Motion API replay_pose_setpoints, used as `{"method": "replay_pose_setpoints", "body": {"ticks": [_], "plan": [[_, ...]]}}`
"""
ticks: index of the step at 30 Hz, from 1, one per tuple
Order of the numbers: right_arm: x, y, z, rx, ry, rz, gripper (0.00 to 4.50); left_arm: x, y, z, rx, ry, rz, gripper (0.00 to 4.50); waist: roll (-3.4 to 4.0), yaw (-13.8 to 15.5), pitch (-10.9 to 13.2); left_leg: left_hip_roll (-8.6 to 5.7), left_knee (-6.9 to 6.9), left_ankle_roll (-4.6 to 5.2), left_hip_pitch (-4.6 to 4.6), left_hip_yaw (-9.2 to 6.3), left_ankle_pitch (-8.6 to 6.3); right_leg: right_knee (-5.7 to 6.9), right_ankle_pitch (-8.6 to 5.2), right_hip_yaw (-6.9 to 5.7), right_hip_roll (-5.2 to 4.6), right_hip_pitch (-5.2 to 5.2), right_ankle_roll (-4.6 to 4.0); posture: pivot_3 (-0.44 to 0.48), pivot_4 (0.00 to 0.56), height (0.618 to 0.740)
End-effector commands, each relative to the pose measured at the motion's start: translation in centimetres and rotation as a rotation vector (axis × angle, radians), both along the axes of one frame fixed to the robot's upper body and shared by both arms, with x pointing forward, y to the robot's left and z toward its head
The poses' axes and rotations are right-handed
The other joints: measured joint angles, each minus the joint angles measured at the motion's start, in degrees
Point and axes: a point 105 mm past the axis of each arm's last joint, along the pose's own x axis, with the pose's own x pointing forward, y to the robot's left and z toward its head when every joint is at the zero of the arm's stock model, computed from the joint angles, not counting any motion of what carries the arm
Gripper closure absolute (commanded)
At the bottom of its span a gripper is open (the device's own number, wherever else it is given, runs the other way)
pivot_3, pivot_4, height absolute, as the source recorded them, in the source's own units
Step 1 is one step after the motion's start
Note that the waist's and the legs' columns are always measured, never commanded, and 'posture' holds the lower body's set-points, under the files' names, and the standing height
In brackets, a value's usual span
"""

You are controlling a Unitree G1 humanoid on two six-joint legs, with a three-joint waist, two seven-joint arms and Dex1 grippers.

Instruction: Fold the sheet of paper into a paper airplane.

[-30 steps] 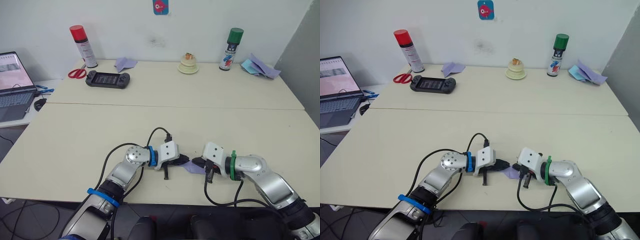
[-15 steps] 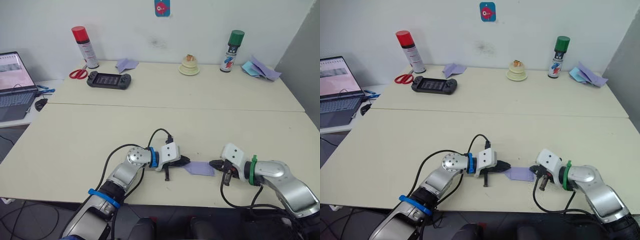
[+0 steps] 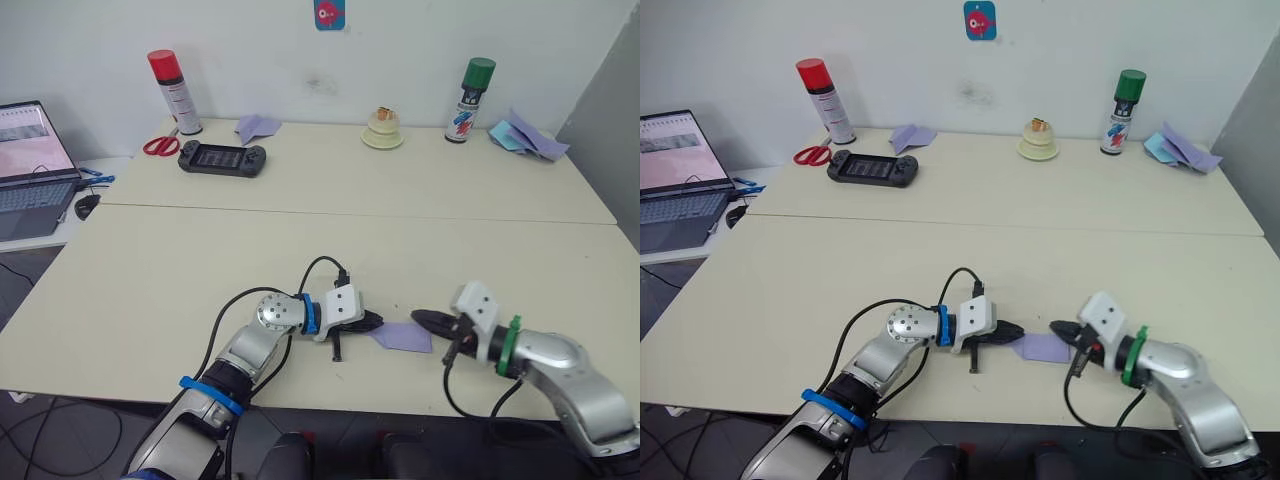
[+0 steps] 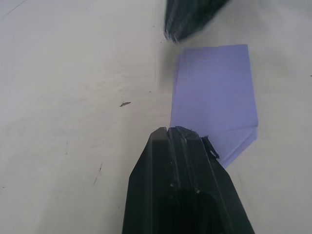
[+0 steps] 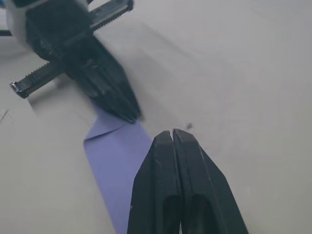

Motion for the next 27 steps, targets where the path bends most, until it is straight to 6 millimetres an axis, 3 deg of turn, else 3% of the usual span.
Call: {"method": "replay_pose_setpoints", "body": {"ticks": [1,6,9,18,27], "plan": [[-0.1,0.7,-1.0,-0.043,0.000,-0.011,4.46,-2.2,1.5,-5.8,0.195,0.165,-0.002,4.50,-0.02,0.1,0.0,0.00,0.00,0.00,0.00,-0.01,0.00,0.00,0.00,-0.01,0.00,0.00,0.00,0.000,0.150,0.722],[-0.4,0.9,-3.1,-0.088,0.078,-0.028,4.46,-2.3,2.1,-6.1,0.207,0.181,0.011,4.50,-0.05,0.1,0.0,0.00,0.00,0.00,-0.01,-0.01,0.00,-0.02,0.00,0.00,0.00,0.00,0.00,0.000,0.150,0.722],[-0.8,0.7,-4.3,-0.121,0.133,-0.031,4.46,-2.4,3.6,-6.8,0.232,0.223,0.050,4.50,-0.15,0.1,-0.2,0.02,0.00,0.00,0.05,-0.04,0.00,-0.02,0.00,-0.02,0.01,0.02,0.00,0.000,0.150,0.722],[-1.0,1.3,-4.8,-0.128,0.156,-0.025,4.46,-3.3,7.5,-7.8,0.284,0.264,0.127,4.50,-0.38,-1.7,-0.6,0.21,-0.13,-0.09,0.19,-0.04,-0.07,-0.01,-0.05,-0.02,0.12,0.05,-0.09,0.000,0.150,0.722],[-1.1,2.0,-5.0,-0.123,0.160,-0.009,4.46,-4.0,9.7,-7.4,0.261,0.306,0.206,4.50,-0.19,-1.9,-0.8,0.88,-0.26,-0.31,0.28,0.11,-0.20,0.07,-0.17,-0.44,0.45,0.03,-0.30,0.000,0.150,0.722]]}}
